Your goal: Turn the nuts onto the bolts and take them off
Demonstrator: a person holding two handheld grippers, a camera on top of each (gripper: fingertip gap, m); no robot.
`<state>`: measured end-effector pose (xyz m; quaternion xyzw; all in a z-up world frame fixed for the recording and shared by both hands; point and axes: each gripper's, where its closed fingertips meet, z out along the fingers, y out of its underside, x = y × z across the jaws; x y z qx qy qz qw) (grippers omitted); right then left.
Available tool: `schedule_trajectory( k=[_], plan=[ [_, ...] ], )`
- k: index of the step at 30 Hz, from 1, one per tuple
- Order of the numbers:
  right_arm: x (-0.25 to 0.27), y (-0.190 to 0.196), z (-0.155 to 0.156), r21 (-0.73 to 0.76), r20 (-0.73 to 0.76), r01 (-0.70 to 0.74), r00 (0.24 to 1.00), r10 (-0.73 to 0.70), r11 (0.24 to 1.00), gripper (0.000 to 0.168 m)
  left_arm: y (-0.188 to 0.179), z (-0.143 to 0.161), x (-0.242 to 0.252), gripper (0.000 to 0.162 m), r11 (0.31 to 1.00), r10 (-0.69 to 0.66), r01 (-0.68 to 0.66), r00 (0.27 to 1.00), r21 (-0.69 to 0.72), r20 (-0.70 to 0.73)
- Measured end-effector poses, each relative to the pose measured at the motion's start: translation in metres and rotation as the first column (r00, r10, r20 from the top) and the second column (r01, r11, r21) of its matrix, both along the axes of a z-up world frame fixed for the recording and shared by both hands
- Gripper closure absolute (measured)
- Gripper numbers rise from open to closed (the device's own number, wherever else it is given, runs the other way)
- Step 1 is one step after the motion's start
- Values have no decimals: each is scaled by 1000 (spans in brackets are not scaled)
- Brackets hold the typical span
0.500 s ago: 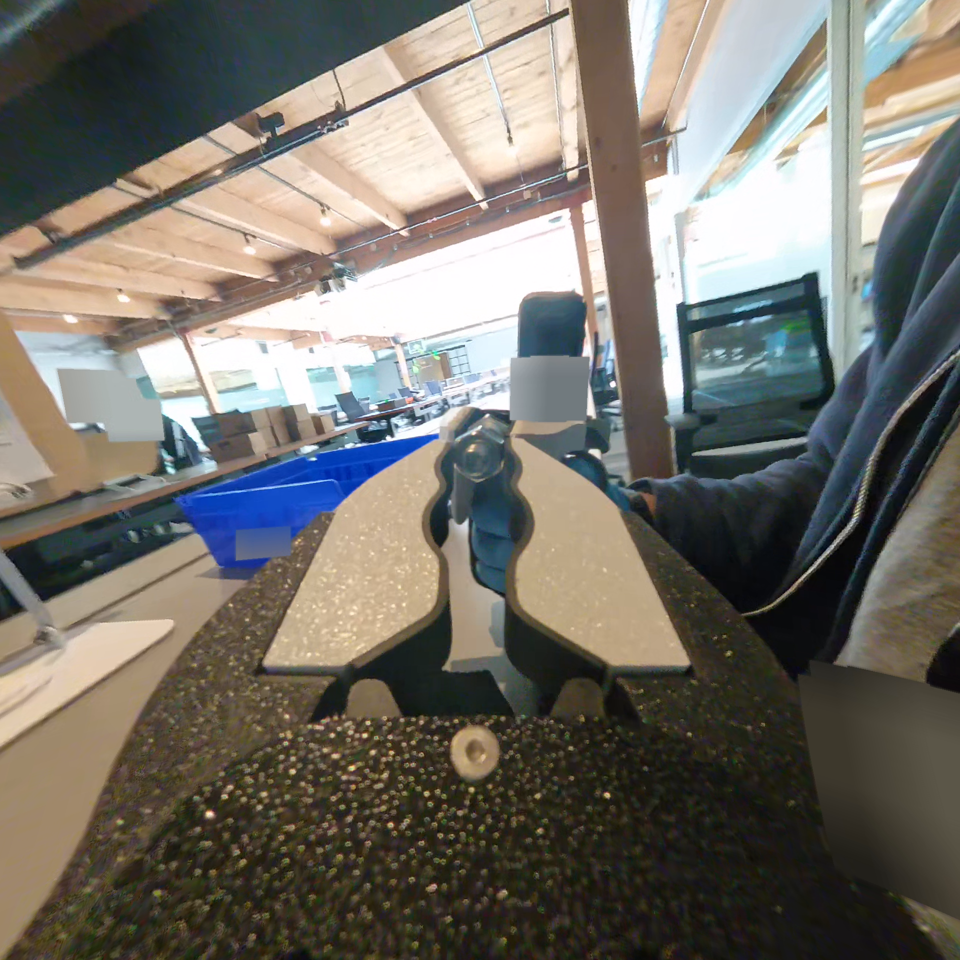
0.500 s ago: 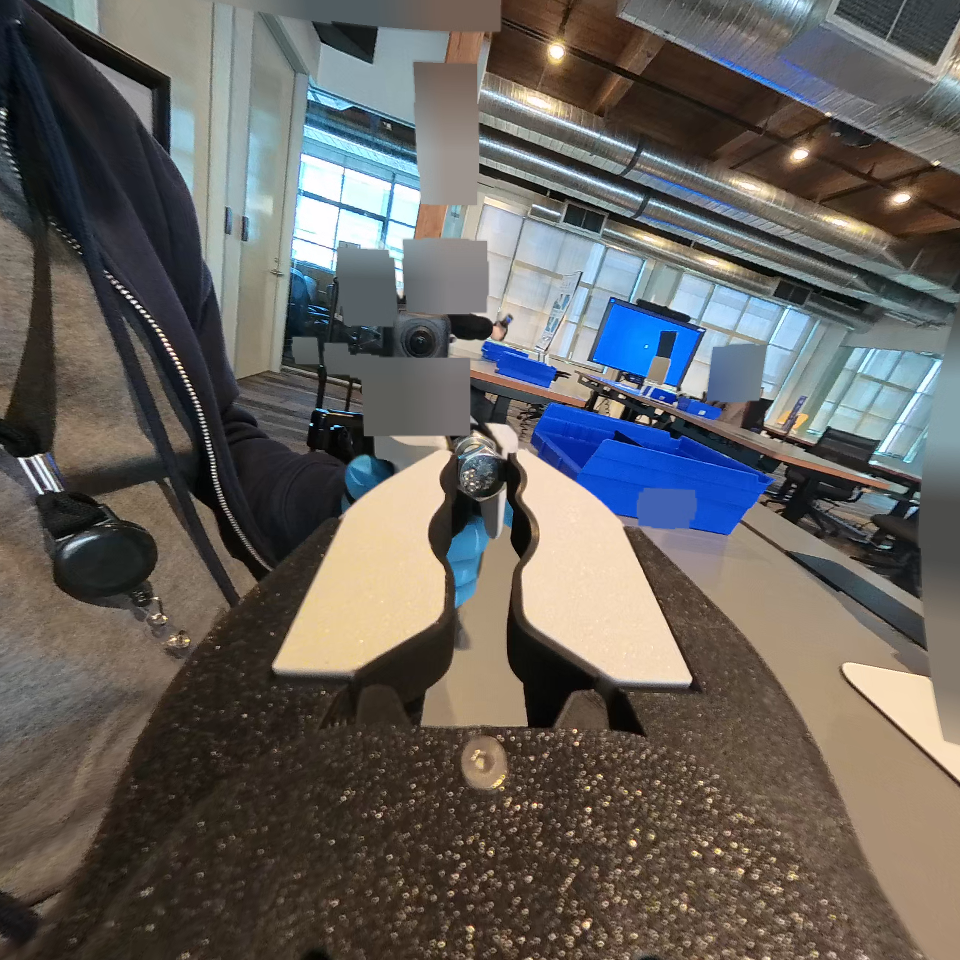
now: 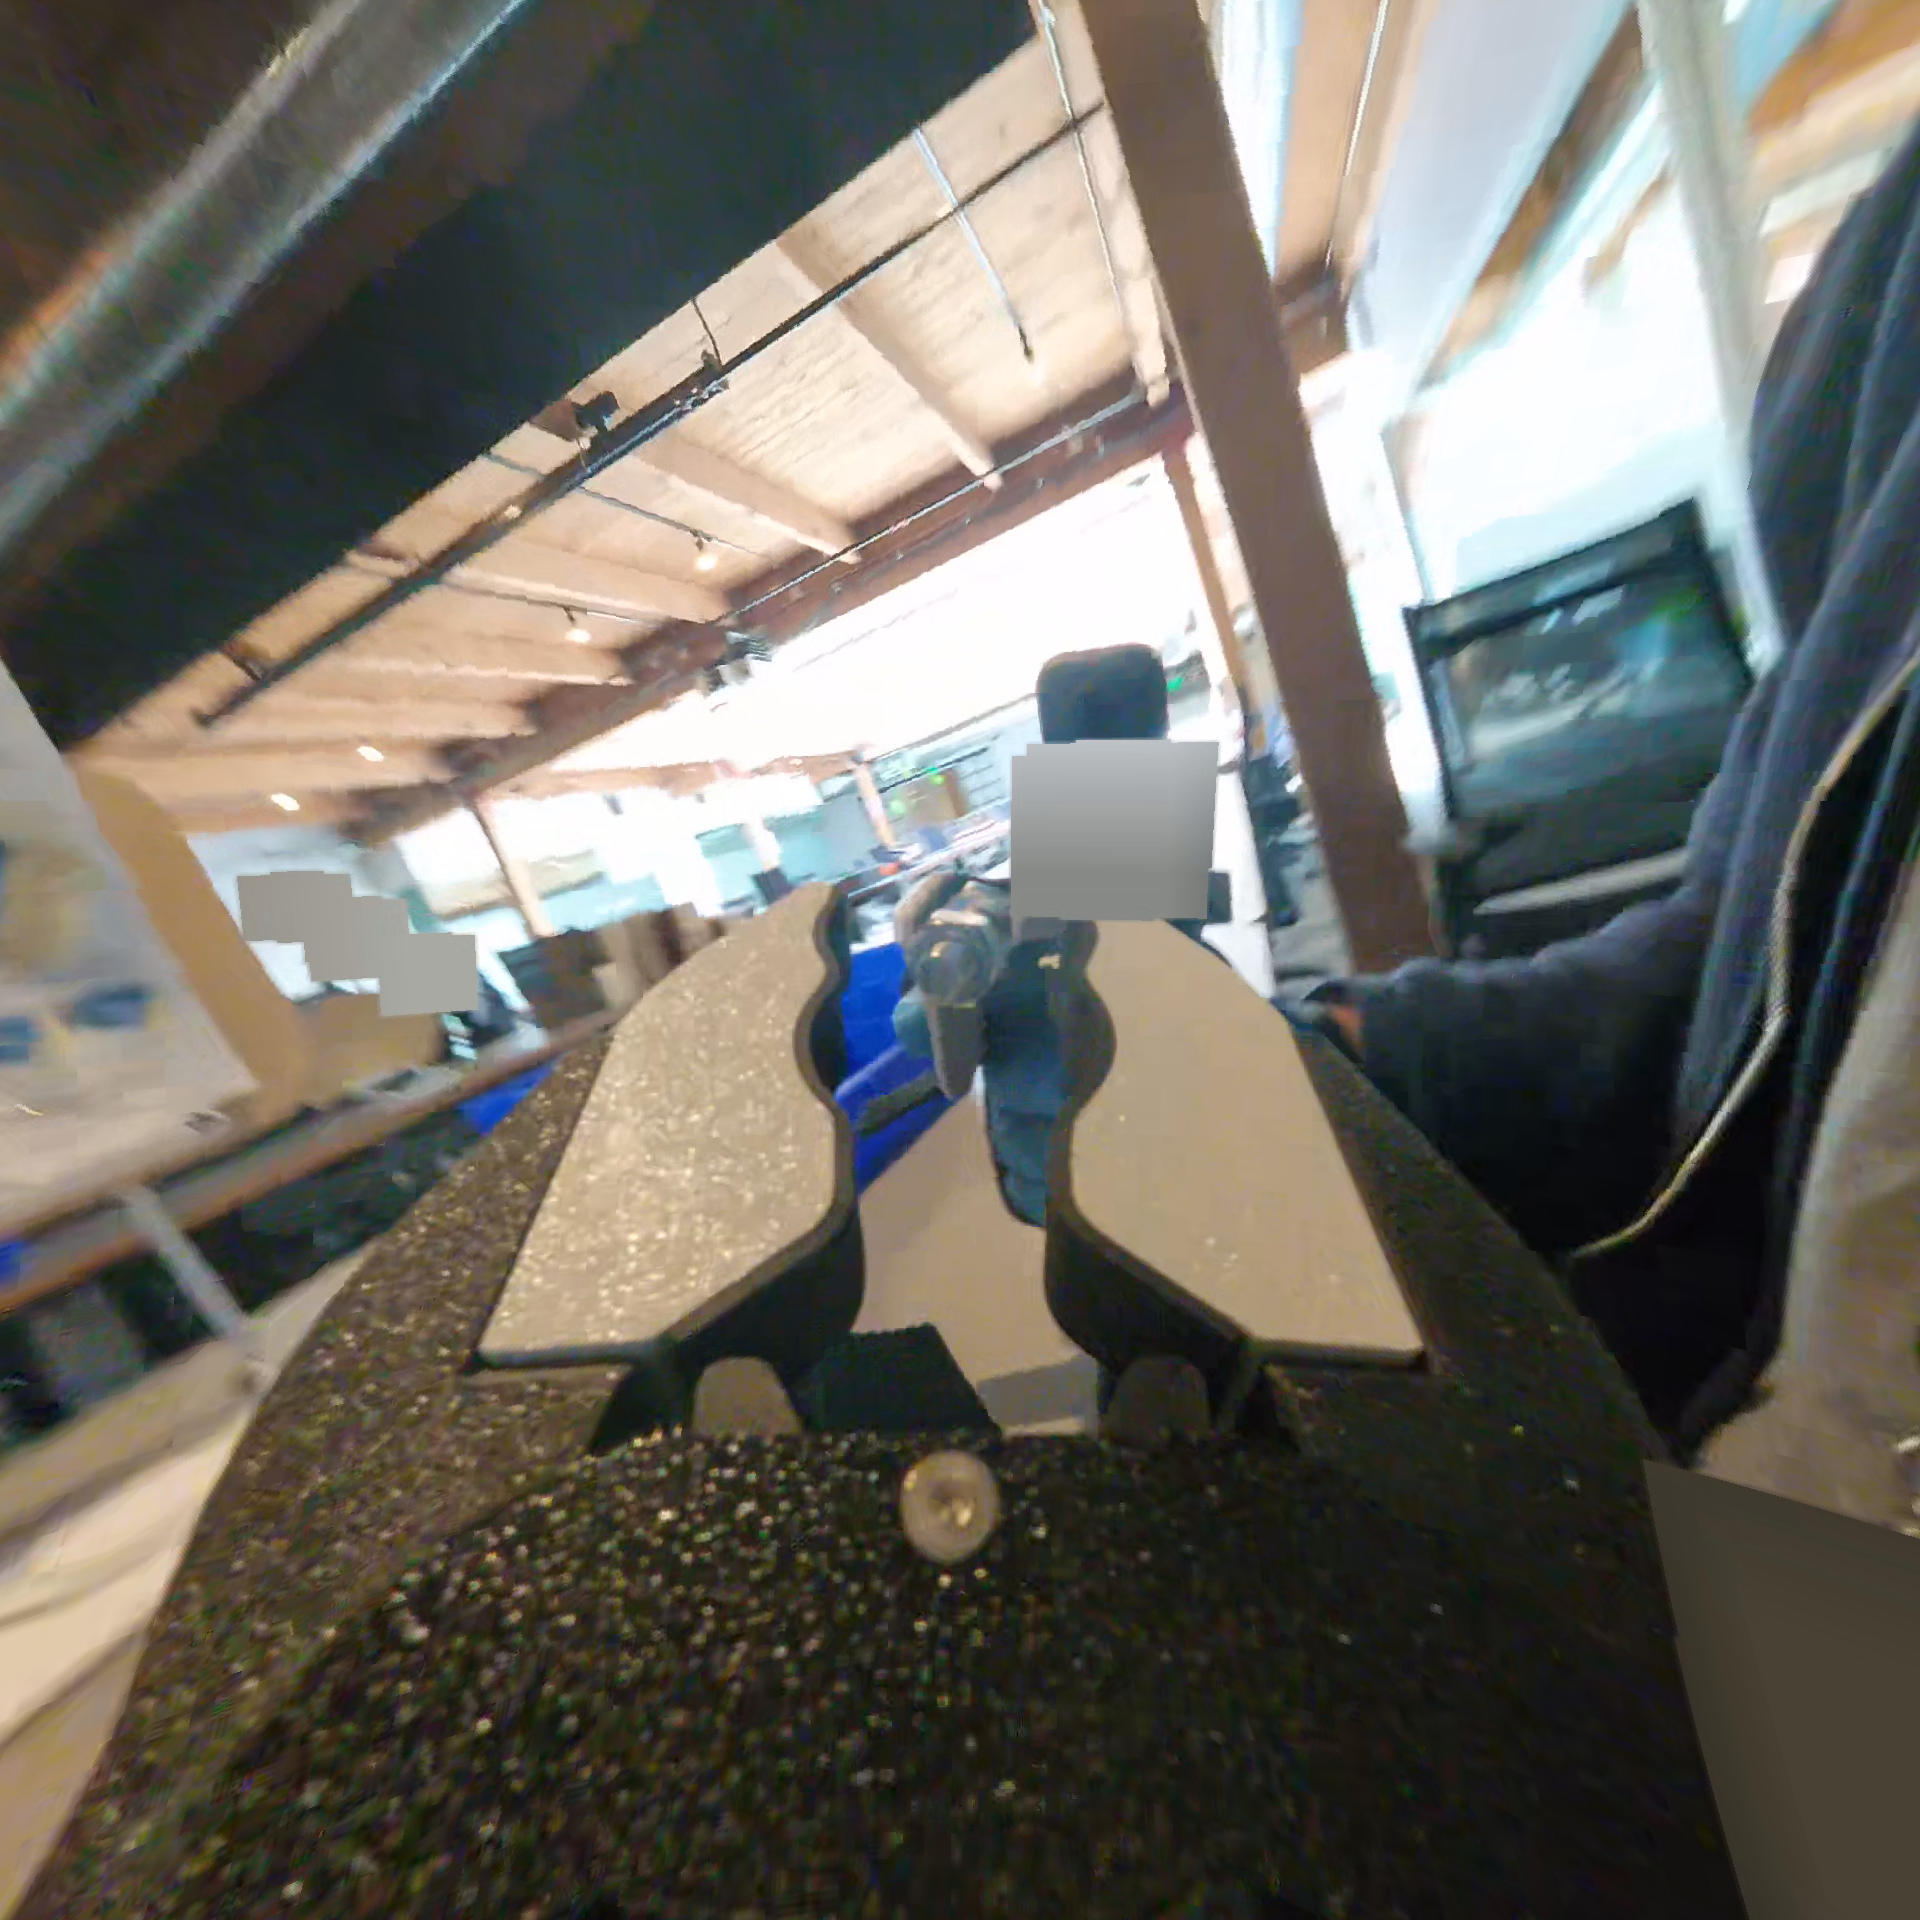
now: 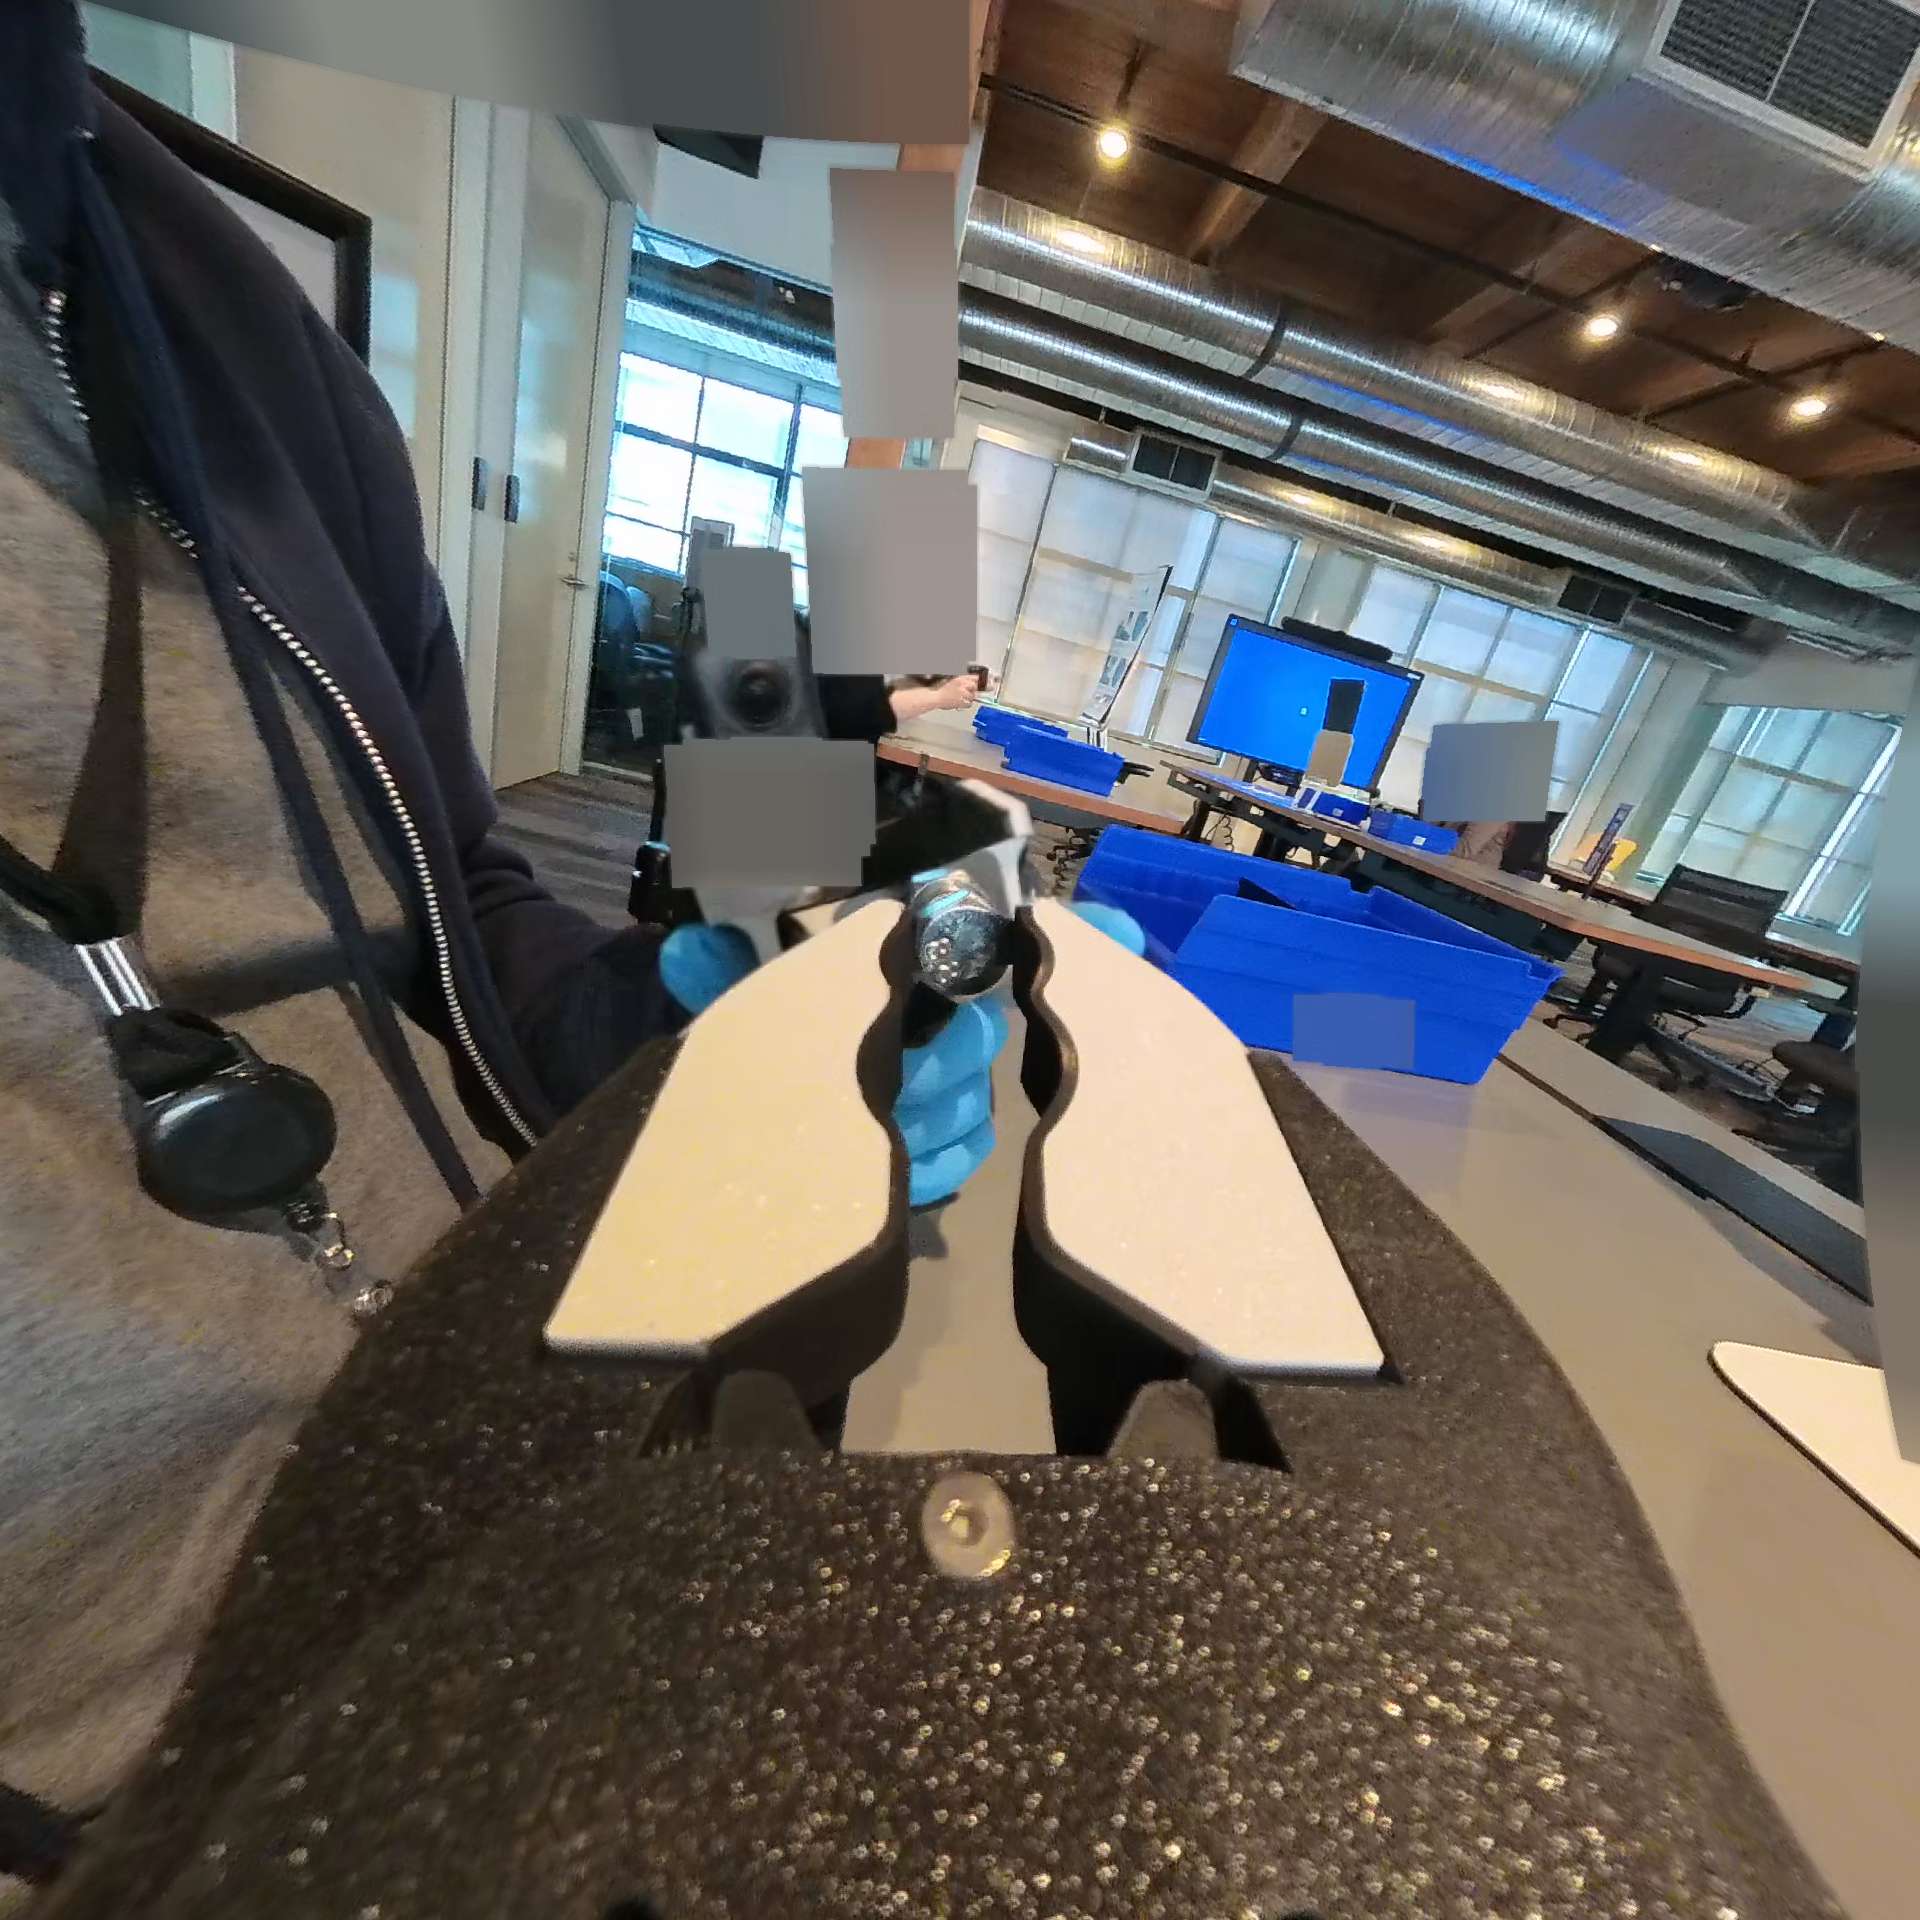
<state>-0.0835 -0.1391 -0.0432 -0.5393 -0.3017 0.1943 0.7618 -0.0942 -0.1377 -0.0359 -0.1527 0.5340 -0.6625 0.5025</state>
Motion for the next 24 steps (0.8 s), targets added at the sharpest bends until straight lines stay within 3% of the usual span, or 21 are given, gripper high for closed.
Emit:
schedule_trajectory(
  k=[5,10,11,15,18,20,24],
  plan=[
    [-1,1,-1,0,11,5,1000,-5,1000,150,6,-1,4,126,972,-161,132,976,-192,-144],
    [-2,2,-2,-7,23,8,1000,-8,1000,151,-1,-13,9,135,969,-202,157,948,-191,-247],
    [-2,2,-2,-9,25,9,1000,-8,1000,151,-1,-14,9,145,977,-179,143,953,-157,-244],
    [-4,1,-2,-10,27,-7,1000,7,1000,151,-2,-14,7,144,994,19,-12,997,105,-70],
    [-4,2,-2,-9,22,-4,1000,4,1000,151,1,-15,9,144,894,237,-281,957,350,164],
    [-2,2,-1,-7,16,1,1000,-1,1000,151,3,-14,10,139,846,296,-370,925,385,239],
    [-1,1,1,-1,9,4,1000,-4,1000,151,1,-3,3,127,983,123,-131,990,131,72]
  ],
)
